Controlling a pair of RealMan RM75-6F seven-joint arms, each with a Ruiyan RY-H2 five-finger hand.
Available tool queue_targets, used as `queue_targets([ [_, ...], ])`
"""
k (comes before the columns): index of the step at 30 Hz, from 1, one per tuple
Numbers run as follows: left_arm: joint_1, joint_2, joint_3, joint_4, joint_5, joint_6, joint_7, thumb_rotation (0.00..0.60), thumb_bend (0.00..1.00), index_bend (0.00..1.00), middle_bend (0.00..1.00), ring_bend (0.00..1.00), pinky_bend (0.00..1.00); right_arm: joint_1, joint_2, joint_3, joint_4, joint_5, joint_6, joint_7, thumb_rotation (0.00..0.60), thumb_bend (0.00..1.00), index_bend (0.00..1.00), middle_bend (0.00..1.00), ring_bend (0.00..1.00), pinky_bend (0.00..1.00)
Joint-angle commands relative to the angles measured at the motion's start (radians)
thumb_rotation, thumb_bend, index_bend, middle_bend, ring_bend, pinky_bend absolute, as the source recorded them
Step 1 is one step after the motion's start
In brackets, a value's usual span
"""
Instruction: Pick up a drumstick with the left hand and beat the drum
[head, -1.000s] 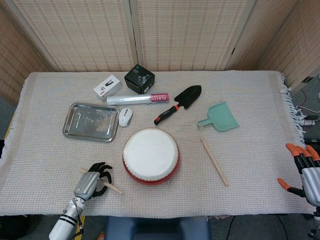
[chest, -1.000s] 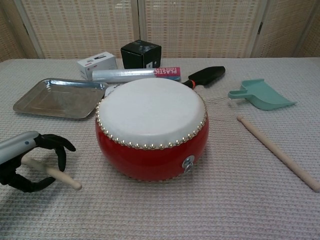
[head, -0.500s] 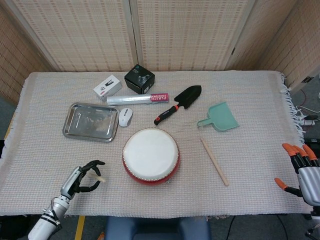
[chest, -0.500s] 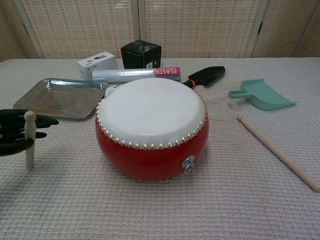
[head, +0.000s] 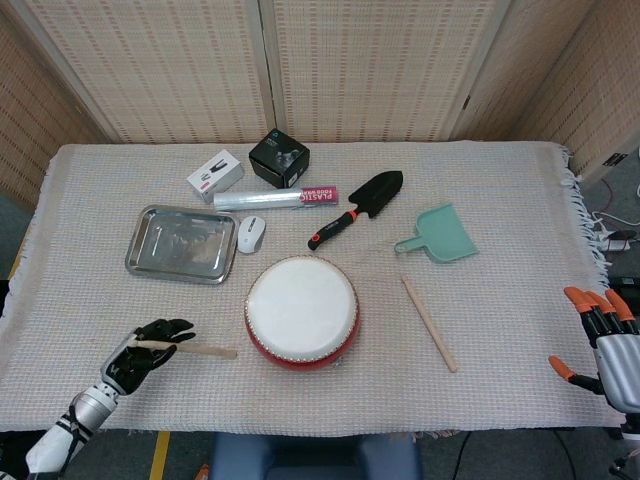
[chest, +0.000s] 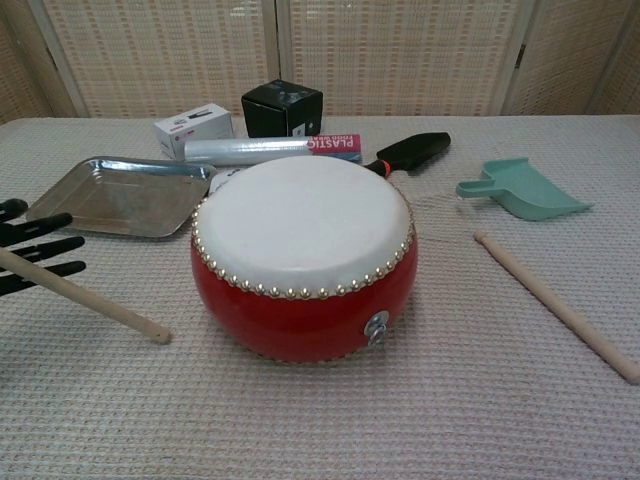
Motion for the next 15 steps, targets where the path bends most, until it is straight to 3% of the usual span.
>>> queue_targets([
  [1, -0.028, -0.018, 0.026, 0.066, 0.009, 0.0, -0.131, 0.6, 0.36, 0.56, 0.36, 0.23, 0.24, 0.0, 0.0, 0.0, -0.001, 0.001, 0.0, -0.001, 0.6, 0.18, 0.01, 0.1, 0.0, 0.03],
  [4, -0.038, -0.018, 0.033, 0.079, 0.004, 0.002, -0.201, 0.6, 0.36, 0.56, 0.38, 0.24, 0.26, 0.0, 0.0, 0.0, -0.003, 0.001, -0.001, -0.004, 0.6, 0.18, 0.01, 0.1, 0.0, 0.03],
  [9, -0.043, -0.018, 0.038, 0.077, 0.004, 0.011, -0.213, 0.6, 0.36, 0.55, 0.38, 0.26, 0.28, 0.0, 0.0, 0.0, -0.005, 0.002, -0.001, -0.007, 0.6, 0.18, 0.01, 0.1, 0.0, 0.03],
  [15, -0.064, -0.054, -0.025, -0.018, -0.127, -0.052, 0.029, 0.6, 0.36, 0.54, 0.44, 0.38, 0.4, 0.006, -0.001, 0.0, -0.007, 0.0, -0.009, -0.01, 0.6, 0.18, 0.01, 0.1, 0.0, 0.03],
])
